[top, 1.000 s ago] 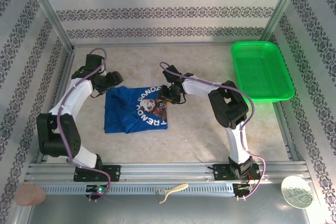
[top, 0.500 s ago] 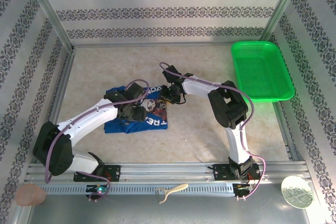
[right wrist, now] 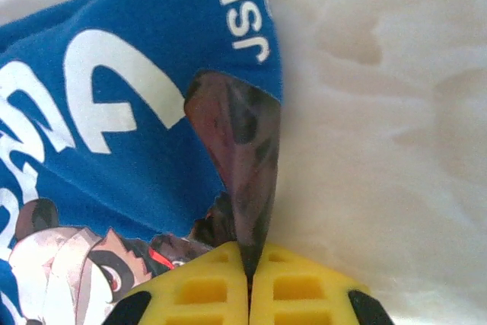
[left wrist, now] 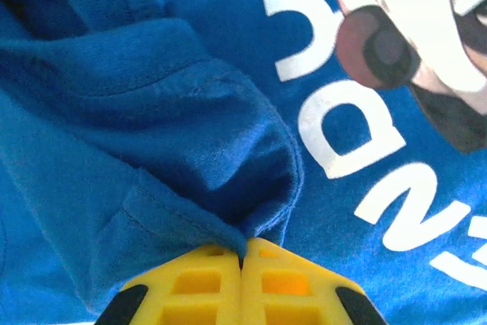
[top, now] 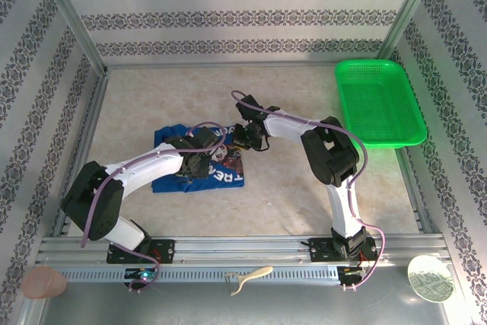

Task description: Fold the inside-out t-shirt

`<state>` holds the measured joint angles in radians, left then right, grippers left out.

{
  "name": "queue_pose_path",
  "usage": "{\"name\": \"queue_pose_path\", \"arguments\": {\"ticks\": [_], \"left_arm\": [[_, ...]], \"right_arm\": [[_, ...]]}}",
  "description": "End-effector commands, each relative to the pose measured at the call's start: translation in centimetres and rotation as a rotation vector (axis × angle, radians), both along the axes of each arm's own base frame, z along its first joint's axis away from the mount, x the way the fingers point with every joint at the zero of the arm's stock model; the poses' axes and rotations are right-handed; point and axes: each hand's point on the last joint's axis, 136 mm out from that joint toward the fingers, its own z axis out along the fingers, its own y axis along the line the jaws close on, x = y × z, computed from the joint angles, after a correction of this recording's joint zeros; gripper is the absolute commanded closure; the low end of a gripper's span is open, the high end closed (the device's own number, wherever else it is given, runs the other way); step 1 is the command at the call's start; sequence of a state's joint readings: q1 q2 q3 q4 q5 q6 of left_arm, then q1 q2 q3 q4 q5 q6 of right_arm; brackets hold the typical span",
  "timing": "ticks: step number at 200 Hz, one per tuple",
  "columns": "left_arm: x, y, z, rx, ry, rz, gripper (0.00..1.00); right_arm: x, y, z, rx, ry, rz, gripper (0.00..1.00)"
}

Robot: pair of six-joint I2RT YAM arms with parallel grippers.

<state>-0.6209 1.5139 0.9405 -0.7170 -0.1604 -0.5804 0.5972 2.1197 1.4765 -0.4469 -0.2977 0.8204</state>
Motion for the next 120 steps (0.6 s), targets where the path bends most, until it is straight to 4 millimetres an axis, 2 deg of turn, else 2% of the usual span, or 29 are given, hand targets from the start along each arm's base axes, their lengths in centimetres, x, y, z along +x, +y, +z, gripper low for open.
{"name": "queue_pose_path", "arguments": {"ticks": [1, 31, 59, 62, 73, 91, 101, 120], "left_arm": [[0.4, 1.5, 1.0, 0.046, -0.06, 0.035, 1.0], [-1.1, 4.8, 3.2, 0.023, -0.136, 0.175, 1.0], [-4.3, 8.3, 3.1, -0.022, -0.163, 0.357, 1.0], [-4.7, 8.5, 3.0, -0.028, -0.165, 0.375, 0.97], [-5.9, 9.6, 2.7, -0.043, -0.174, 0.453, 0.68], [-6.9, 10.7, 3.1, -0.08, -0.22, 0.541, 0.44], [-6.7, 10.9, 3.9, -0.102, -0.254, 0.561, 0.37], [-5.0, 10.4, 6.3, -0.125, -0.322, 0.529, 0.32]], "right_arm": [[-0.1, -1.3, -2.0, -0.047, 0.038, -0.025, 1.0], [0.0, -1.9, -2.0, -0.053, 0.034, -0.034, 1.0], [0.0, -2.4, -2.0, -0.055, 0.031, -0.043, 1.0], [0.0, -2.4, -2.1, -0.055, 0.032, -0.042, 1.0], [0.0, -2.4, -2.0, -0.054, 0.032, -0.041, 1.0], [0.0, -2.6, -2.0, -0.058, 0.028, -0.039, 1.0], [-0.1, -2.7, -2.0, -0.059, 0.027, -0.039, 1.0], [-0.2, -3.0, -1.9, -0.062, 0.023, -0.041, 1.0]]}}
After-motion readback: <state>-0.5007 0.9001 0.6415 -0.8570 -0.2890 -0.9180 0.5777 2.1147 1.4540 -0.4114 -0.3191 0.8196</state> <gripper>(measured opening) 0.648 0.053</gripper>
